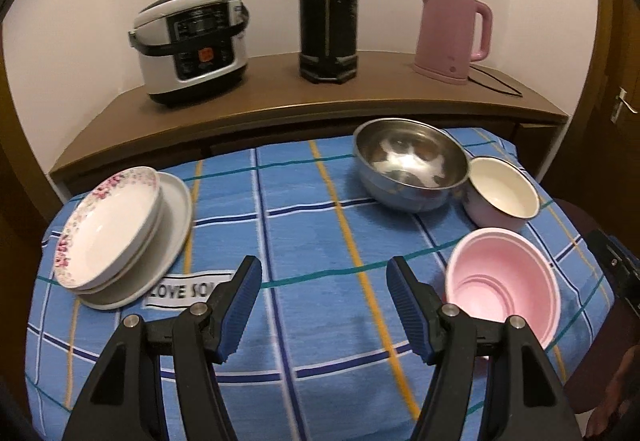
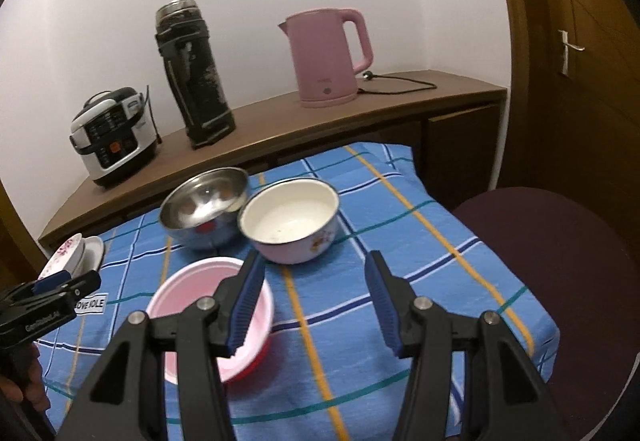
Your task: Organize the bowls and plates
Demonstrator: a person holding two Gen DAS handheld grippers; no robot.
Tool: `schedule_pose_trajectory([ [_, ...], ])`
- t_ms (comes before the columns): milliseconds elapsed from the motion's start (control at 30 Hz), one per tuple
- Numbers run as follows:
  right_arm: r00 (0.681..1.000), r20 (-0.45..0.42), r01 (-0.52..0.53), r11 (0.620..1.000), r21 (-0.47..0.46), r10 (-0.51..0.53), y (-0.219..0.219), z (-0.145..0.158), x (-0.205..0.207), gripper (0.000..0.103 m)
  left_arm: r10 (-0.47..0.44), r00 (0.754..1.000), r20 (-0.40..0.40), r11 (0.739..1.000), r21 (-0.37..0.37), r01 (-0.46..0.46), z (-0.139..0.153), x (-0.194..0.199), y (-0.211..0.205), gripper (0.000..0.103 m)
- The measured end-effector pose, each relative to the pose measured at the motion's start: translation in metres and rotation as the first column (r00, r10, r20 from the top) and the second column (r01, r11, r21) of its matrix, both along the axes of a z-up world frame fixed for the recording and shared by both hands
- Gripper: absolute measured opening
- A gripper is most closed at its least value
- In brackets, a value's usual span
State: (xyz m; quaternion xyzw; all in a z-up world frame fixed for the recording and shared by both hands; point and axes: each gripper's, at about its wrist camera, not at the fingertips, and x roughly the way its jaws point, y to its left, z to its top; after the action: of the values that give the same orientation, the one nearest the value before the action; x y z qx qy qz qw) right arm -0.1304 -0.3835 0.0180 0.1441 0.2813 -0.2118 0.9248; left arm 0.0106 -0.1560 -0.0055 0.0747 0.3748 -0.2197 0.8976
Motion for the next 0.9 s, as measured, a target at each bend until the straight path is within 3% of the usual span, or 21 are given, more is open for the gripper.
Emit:
schedule_pose_trajectory([
  [433,0.999,0.006,-0.040,0.999,0.032,0.040,-0.012,-0.007,-0.004,0.053,-0.104,0.993,-0.047,0.995,-0.002,0.104,-0.011,-0.014,-0.035,0.067],
  [900,0.994,-0.017,-0.111,0.992,0.060,0.112,-0.003,-0.021,0.006,0.053,-0.127,0.990,-0.055,0.991,0.033,0.129,-0.019,-0.019,-0.057,0.067],
])
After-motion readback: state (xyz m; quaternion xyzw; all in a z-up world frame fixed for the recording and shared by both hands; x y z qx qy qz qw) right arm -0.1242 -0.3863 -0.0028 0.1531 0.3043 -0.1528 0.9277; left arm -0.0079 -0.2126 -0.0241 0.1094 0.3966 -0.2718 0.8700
